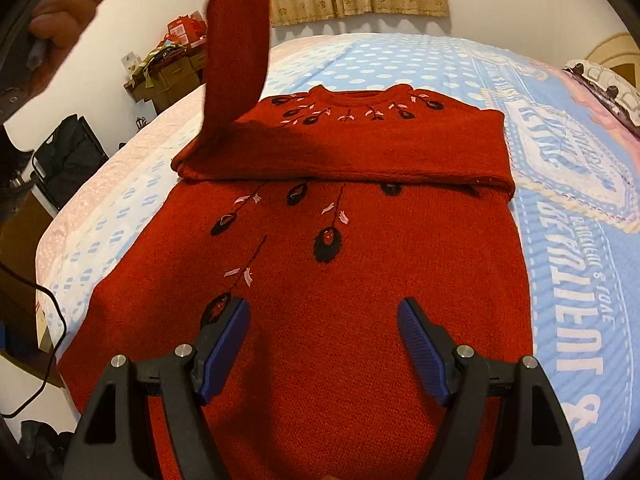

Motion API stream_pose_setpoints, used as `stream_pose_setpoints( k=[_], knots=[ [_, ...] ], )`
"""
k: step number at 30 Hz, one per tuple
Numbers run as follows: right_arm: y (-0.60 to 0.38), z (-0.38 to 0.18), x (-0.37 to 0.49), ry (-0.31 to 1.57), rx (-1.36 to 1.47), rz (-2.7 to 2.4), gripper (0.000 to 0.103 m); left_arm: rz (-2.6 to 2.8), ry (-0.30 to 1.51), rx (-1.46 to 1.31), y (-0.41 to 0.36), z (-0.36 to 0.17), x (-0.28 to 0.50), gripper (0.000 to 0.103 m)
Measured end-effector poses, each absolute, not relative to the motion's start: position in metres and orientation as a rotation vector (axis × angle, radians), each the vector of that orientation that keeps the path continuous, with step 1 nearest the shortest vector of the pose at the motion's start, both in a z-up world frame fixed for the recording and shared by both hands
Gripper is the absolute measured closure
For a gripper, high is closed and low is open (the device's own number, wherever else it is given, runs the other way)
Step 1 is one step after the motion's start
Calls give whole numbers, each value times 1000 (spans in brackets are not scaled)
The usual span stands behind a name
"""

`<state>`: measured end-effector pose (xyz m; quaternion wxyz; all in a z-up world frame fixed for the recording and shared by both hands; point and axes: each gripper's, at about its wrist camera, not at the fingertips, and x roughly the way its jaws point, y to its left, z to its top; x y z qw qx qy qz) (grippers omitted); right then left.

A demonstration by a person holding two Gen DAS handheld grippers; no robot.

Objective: Fold small clothes

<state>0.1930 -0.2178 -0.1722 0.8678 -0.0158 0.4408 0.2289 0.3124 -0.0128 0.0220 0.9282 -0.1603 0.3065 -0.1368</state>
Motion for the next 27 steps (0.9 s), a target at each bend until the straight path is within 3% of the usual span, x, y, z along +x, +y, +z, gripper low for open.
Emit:
stream_pose_setpoints(
  k=[12, 16, 19, 21, 23, 27],
  knots=[
    [-216, -178, 192, 933, -37, 468, 26, -271, 730, -182, -99, -54, 342, 91],
    [-215, -181, 194, 947, -32, 473, 26, -299, 778, -136, -117, -71, 348, 86],
    [-216, -182, 195, 949, -20, 484, 25, -320, 754, -55, -121, -66, 337, 71],
    [-216, -182, 196, 951, -11, 490, 25, -319, 712, -15, -113, -59, 327, 52],
    [-218, -183, 196, 952, -2, 494, 25, -289, 660, 41, -96, -54, 312, 40],
    [-220, -183, 199, 951, 7, 500, 24, -191, 624, 121, -45, -61, 283, 30]
  ],
)
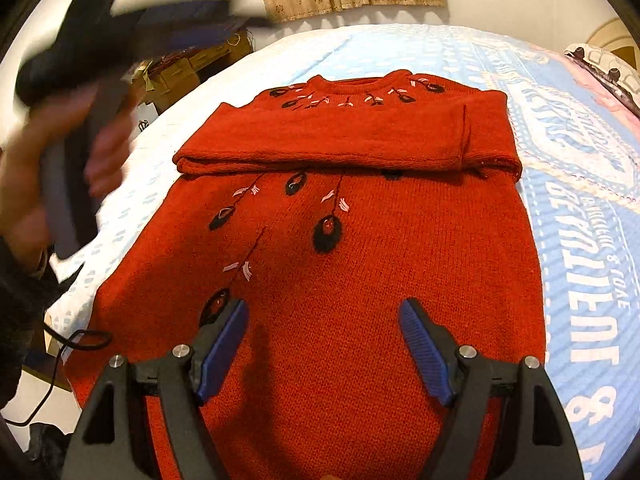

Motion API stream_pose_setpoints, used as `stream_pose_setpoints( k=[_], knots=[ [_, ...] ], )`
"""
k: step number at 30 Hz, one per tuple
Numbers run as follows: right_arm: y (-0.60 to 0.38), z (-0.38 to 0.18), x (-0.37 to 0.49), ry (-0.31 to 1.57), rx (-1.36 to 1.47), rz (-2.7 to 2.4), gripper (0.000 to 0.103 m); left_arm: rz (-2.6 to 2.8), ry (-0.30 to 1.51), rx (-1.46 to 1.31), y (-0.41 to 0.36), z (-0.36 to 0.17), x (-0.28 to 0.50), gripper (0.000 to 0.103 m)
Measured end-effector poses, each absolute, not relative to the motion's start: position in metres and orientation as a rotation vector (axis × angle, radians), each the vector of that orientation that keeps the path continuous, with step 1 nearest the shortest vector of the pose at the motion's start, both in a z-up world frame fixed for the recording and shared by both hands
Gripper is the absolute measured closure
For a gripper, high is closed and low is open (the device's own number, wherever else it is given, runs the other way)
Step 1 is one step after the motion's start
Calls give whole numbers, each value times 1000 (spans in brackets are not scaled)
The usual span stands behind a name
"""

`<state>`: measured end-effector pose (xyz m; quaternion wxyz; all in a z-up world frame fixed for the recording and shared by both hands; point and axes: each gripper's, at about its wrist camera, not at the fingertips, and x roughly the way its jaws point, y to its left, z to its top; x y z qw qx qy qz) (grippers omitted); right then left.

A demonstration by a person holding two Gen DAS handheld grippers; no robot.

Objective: Fold small clothes

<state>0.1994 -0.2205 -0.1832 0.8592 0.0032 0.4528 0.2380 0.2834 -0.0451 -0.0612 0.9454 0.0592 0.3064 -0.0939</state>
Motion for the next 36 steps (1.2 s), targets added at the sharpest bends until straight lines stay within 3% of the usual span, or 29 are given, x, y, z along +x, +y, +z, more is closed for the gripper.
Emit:
stream_pose_setpoints(
  k=[4, 9, 21, 25, 34, 36],
  knots=[
    [-227, -181, 201, 938, 25, 487, 24, -19, 640, 205, 15, -90, 258, 26],
    [-243, -162, 201, 952, 90, 456, 24, 63, 794, 118, 80, -134, 243, 26],
    [-279, -119, 257, 993, 144, 296, 24, -13, 878, 11, 89, -164, 271, 26],
    [-276, -130, 285, 996, 117, 237, 25, 12, 907, -12, 98, -174, 277, 11],
    [-247, -163, 346, 1030, 34, 200, 44, 12, 896, -94, 110, -181, 273, 5],
    [-242, -175, 356, 1070, 9, 180, 54, 12, 895, -105, 112, -181, 274, 5]
  ],
)
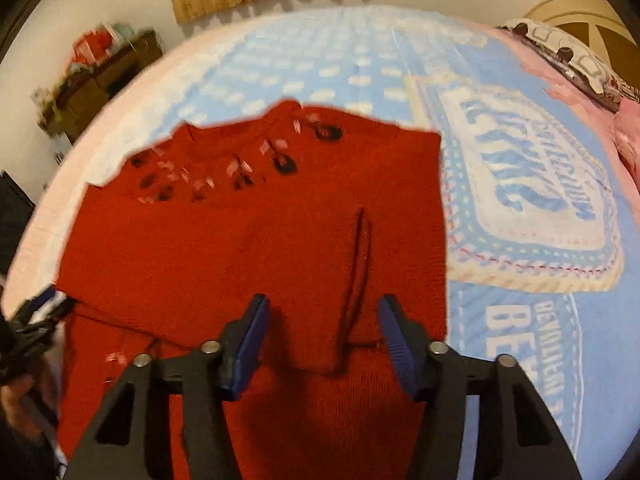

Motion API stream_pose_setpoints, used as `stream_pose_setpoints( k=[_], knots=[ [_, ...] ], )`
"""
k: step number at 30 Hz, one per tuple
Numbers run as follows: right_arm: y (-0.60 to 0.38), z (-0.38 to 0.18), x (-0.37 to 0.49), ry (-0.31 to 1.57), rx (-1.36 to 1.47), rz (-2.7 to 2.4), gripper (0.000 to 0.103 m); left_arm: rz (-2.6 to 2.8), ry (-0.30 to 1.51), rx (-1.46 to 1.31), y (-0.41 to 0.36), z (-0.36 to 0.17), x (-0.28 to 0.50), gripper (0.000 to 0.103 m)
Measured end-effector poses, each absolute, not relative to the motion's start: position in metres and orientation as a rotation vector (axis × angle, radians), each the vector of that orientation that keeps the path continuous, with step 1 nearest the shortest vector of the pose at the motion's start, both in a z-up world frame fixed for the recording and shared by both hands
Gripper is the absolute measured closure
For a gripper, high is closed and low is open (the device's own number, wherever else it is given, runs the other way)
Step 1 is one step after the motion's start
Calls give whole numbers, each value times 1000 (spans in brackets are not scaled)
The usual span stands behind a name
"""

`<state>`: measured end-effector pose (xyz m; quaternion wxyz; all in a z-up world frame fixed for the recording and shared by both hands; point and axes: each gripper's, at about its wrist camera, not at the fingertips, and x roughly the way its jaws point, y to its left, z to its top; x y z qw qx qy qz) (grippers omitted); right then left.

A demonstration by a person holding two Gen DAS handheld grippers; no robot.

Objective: Fold small clothes

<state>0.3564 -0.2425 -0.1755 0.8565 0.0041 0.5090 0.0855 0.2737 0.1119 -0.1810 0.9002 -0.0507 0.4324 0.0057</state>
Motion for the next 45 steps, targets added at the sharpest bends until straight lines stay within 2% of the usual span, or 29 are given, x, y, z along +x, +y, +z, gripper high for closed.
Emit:
stream_pose_setpoints(
  k=[1, 3, 4, 12, 16, 28, 30, 31, 33, 34, 35, 40, 45],
  knots=[
    [-243, -179, 359, 1074, 6, 168, 59, 11, 896, -113, 113, -181, 274, 5],
    [-239, -177, 358, 1048, -42, 166, 78, 9, 895, -127, 115, -182, 273, 4],
    [-237, -174, 357, 1036, -56, 173, 96, 7, 895, -132, 116, -182, 273, 4],
    [-240, -119, 338, 860, -141, 165, 96, 8, 898, -132, 116, -182, 274, 3],
    [-254, -111, 338, 839, -131, 127, 96, 11, 901, -133, 115, -183, 274, 3],
    [-292, -175, 359, 1004, -85, 47, 96, 15, 908, -120, 115, -183, 277, 2],
    [-295, -175, 358, 1006, -57, 68, 95, 16, 903, -120, 115, -181, 275, 2],
    [-296, -174, 357, 1004, -54, 69, 91, 14, 904, -118, 115, -180, 273, 2],
    [-300, -166, 352, 998, -42, 66, 73, 26, 906, -126, 117, -175, 268, 3],
    [-302, -162, 349, 990, -34, 73, 52, 29, 876, -134, 119, -167, 261, 3],
    [-303, -157, 346, 974, -28, 79, 42, 29, 845, -132, 119, -159, 254, 3],
    [-284, -139, 339, 891, -13, 179, 42, 45, 761, -112, 115, -127, 250, 3],
    [-251, -163, 357, 976, -19, 260, 42, 88, 802, -41, 102, -141, 288, 3]
  ],
)
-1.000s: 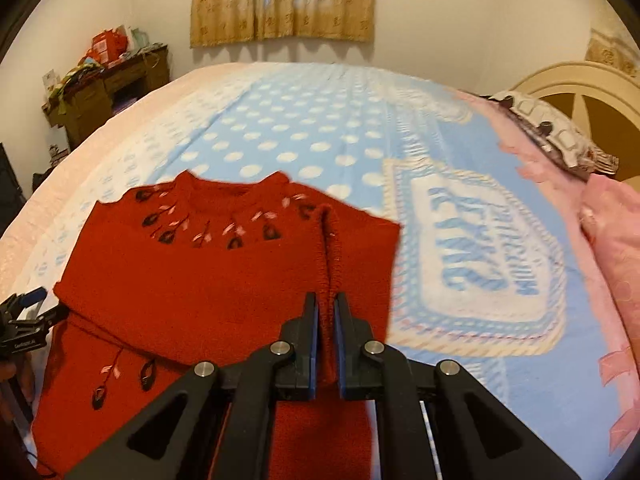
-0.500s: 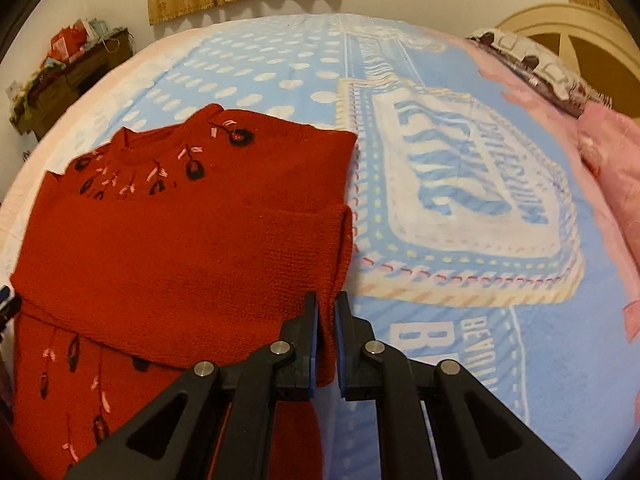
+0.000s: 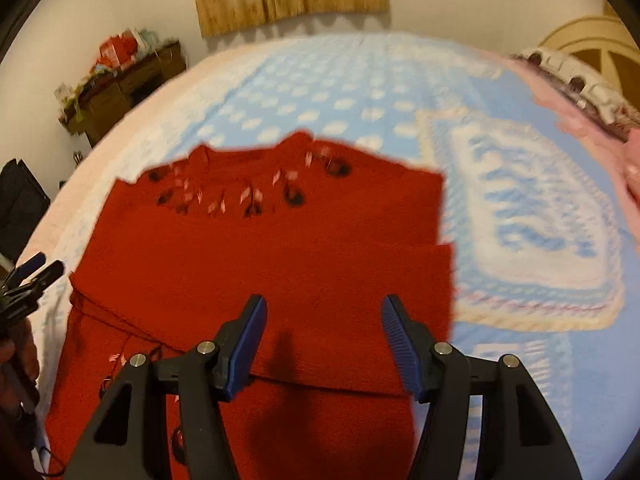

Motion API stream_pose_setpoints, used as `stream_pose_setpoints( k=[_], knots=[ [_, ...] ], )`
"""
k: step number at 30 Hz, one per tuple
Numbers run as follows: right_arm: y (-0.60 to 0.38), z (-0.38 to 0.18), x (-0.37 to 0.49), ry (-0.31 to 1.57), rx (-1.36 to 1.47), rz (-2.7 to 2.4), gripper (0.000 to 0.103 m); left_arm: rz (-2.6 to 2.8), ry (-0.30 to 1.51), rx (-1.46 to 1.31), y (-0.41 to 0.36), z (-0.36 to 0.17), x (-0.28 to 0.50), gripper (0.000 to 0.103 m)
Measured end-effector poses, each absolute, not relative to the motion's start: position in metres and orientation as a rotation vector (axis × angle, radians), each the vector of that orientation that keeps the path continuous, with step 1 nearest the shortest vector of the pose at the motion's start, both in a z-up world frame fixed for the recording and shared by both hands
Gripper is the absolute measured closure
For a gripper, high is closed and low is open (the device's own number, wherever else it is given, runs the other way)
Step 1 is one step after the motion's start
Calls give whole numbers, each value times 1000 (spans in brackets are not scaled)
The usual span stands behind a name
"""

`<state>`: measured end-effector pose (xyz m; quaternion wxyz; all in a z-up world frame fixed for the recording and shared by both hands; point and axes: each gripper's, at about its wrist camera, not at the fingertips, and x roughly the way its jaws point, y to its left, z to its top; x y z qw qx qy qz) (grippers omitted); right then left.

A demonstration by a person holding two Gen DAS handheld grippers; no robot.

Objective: Fold small clothes

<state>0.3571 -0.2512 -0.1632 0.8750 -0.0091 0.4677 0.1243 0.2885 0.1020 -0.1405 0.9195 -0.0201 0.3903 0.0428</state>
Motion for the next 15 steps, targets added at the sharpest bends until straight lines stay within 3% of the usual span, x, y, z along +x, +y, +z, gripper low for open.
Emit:
stream_pose_setpoints(
  k=[5, 15],
  knots=[
    [-241, -187, 352, 961, -106, 232, 42, 72, 898, -10, 99, -178, 299, 0],
    [-246, -183, 343, 957, -113, 204, 42, 79, 878, -4, 94, -171, 288, 0]
  ],
)
